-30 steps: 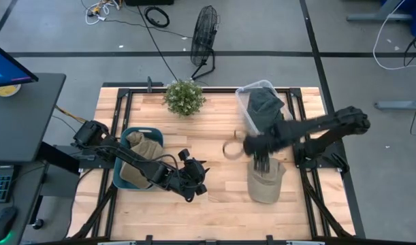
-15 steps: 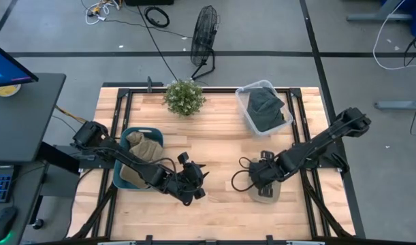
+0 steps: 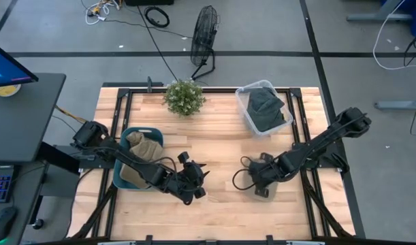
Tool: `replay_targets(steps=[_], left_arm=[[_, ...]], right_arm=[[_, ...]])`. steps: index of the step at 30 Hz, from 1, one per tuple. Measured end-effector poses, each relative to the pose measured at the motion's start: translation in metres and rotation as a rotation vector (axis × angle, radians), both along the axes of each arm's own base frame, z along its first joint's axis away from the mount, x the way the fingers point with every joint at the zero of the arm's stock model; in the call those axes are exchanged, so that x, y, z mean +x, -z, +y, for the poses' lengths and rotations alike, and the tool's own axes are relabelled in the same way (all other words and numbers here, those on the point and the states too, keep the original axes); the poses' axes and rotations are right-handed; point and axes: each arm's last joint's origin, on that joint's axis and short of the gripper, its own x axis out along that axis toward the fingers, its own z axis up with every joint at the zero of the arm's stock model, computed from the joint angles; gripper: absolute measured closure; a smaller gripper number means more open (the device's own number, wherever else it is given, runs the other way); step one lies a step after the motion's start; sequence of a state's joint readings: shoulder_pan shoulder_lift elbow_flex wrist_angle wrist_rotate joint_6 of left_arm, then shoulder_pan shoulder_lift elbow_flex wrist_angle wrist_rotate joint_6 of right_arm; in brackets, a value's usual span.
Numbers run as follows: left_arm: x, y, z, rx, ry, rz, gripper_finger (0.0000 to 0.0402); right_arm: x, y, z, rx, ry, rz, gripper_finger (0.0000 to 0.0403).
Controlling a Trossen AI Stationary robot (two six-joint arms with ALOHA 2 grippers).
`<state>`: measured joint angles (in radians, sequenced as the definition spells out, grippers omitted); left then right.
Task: Pick & Place hat
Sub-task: Put the brown cap into the blue bin
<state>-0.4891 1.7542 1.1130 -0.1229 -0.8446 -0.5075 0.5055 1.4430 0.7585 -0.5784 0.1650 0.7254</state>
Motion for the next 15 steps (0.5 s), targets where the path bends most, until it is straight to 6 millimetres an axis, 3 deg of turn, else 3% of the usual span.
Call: replay_targets(steps=[3,4,8,15], left_arm=[[0.004,-0.001,0.001,-0.028,0.106,0.035,0.0259],[0.007,-0.002,0.001,-0.032,0.167,0.046,0.0259],[0.017,-0.010,0.000,0.004,0.371,0.014,0.0259],[0.028,-0.019,0.009,0.022,0.501,-0.058,0.0231]], right_arm=[[0.015,-0.006,0.005,0.038,-0.094,-0.151,0.0377],[0.020,-0.008,0.005,0.046,-0.121,-0.205,0.0388],[0.037,-0.020,0.006,0.030,-0.241,-0.400,0.0389],[0.045,-0.023,-0.004,-0.039,-0.308,-0.453,0.0396]])
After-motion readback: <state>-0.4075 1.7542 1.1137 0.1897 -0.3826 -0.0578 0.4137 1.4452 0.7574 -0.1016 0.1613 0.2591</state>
